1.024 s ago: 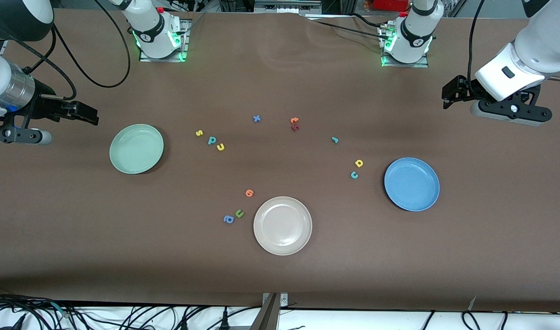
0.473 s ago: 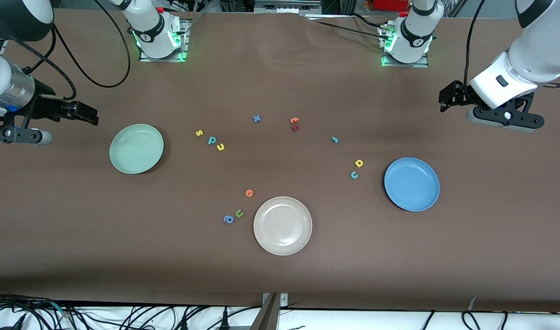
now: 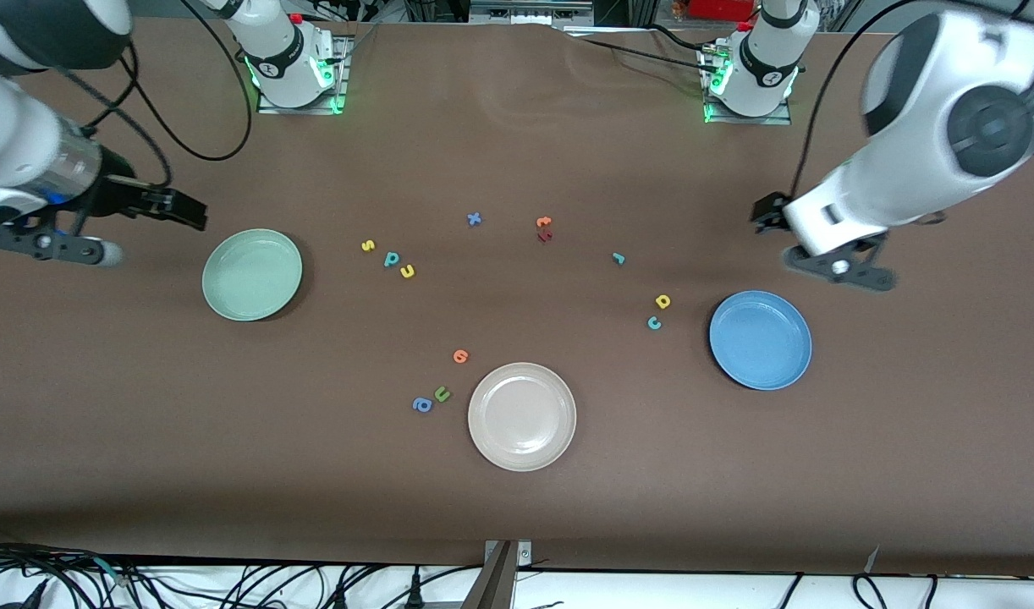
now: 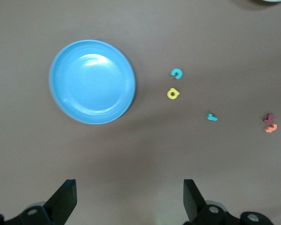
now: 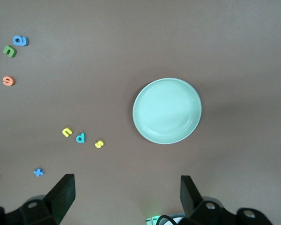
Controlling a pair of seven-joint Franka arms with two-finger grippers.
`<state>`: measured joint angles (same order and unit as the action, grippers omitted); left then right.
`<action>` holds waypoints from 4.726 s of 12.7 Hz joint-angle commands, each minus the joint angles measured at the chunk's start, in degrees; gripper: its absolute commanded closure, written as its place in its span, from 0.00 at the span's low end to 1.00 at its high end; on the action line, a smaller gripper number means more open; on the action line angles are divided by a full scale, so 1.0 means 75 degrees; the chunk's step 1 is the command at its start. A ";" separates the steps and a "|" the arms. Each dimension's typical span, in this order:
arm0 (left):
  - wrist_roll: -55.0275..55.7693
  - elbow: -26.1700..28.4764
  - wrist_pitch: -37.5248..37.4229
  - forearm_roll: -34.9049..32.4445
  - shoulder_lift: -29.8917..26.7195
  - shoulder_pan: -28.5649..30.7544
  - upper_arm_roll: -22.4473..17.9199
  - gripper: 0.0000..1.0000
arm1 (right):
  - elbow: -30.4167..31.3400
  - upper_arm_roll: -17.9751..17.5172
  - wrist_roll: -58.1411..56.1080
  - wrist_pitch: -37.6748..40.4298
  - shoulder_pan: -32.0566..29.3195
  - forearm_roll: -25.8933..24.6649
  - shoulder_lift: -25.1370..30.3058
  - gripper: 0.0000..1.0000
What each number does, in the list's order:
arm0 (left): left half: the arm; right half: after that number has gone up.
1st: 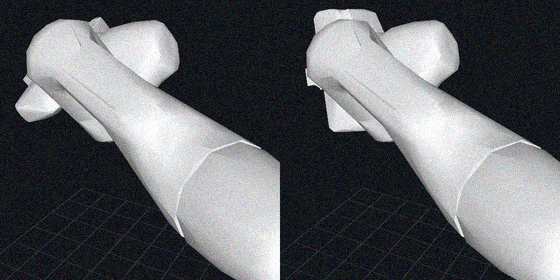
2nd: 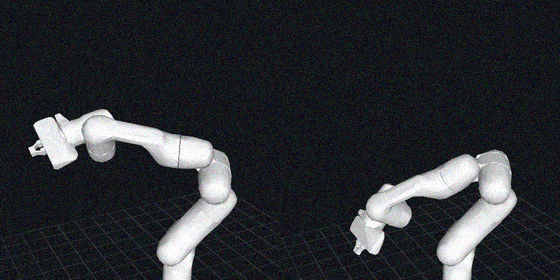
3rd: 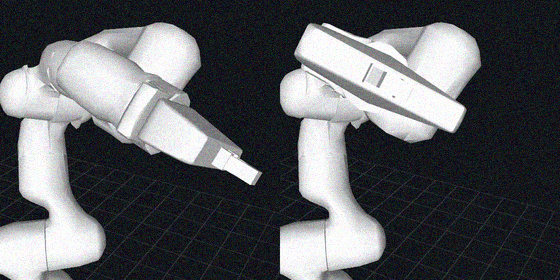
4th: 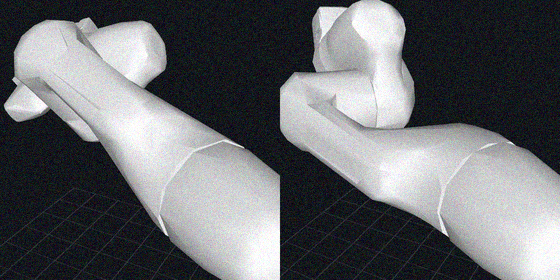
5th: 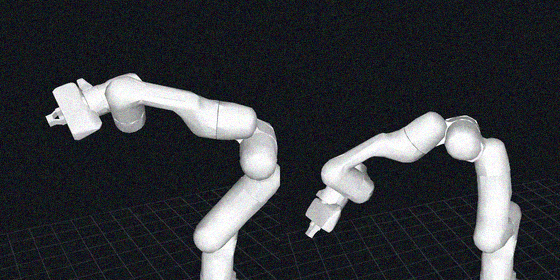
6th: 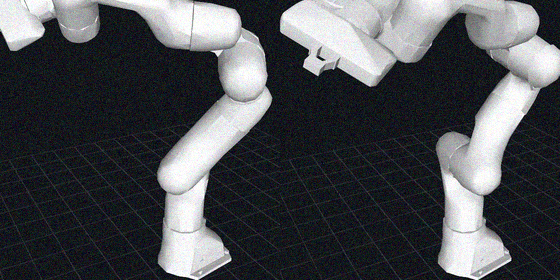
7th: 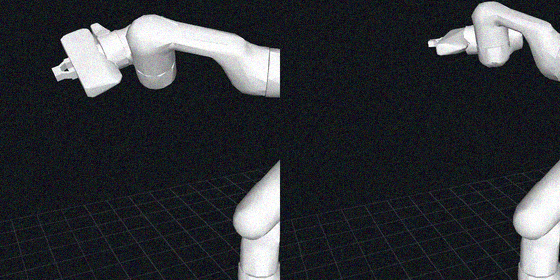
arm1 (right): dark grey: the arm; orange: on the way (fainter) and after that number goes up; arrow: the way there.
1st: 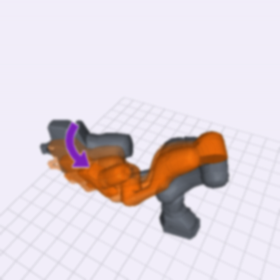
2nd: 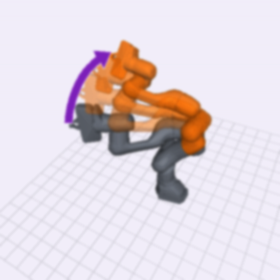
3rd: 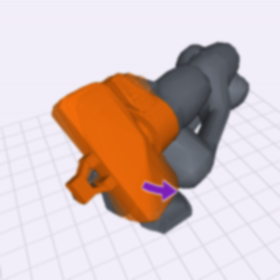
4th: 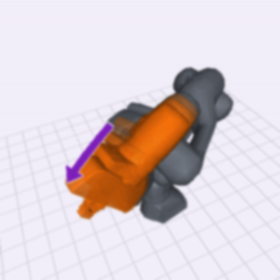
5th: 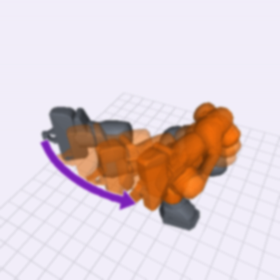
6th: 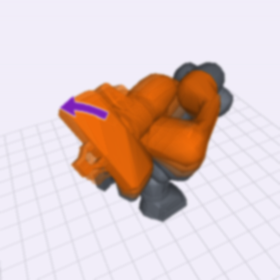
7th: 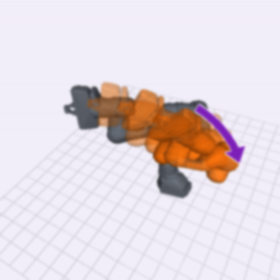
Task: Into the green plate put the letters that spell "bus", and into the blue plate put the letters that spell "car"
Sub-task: 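Reach the right gripper to the s while the left gripper reaches the d, then grasp the s with the right gripper while the left gripper places the d, then place the s in the green plate while the left gripper grasps the c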
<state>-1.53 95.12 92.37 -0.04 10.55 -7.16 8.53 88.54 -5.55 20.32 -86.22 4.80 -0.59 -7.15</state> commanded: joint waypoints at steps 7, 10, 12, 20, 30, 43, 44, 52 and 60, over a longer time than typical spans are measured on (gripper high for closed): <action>0.0052 0.0871 0.3030 -0.0030 0.1617 -0.0931 -0.0012 0.00 | 0.3202 -0.1650 0.1228 -0.3277 -0.0007 0.0125 0.0098 0.01; -0.0019 0.2021 0.4520 -0.0534 0.1582 -0.1073 0.0047 0.00 | 0.4374 -0.1849 0.0994 -0.4776 -0.0008 0.0125 -0.0019 0.01; -0.0030 0.3027 0.5747 -0.0534 0.1395 -0.1003 0.0070 0.00 | 0.5137 -0.1990 0.0994 -0.6100 -0.0008 0.0125 -0.0252 0.01; -0.0499 0.3489 0.7204 -0.1870 0.2143 -0.0956 0.0082 0.01 | 0.6357 -0.2026 0.0302 -0.7613 -0.0008 0.0114 -0.0896 0.01; -0.0991 0.3501 0.7477 -0.1882 0.2449 -0.0932 0.0082 0.54 | 0.6722 -0.1921 0.0197 -0.8309 -0.0019 0.0067 -0.1367 0.35; -0.2756 0.2458 0.4804 -0.1789 0.1523 0.0155 0.0082 0.79 | 0.6722 -0.1709 -0.0096 -0.8696 -0.0019 0.0090 -0.1707 0.42; -0.3051 0.2447 0.4828 -0.1811 0.1581 0.0273 0.0070 0.79 | 0.6722 -0.1709 -0.0038 -0.8696 -0.0019 0.0090 -0.1707 0.42; -0.3194 0.2458 0.5297 -0.1847 0.1957 0.0509 0.0070 0.00 | 0.6722 -0.1815 0.0384 -0.8696 -0.0019 0.0078 -0.1719 0.43; -0.1894 0.1337 0.5332 -0.1483 0.2727 -0.0462 0.0516 0.05 | 0.6722 -0.1803 0.0349 -0.8696 -0.0019 0.0067 -0.1719 0.70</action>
<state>-16.82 110.51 132.60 -11.66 26.20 -8.16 12.72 138.23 -18.34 22.39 -149.90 4.98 -0.22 -19.39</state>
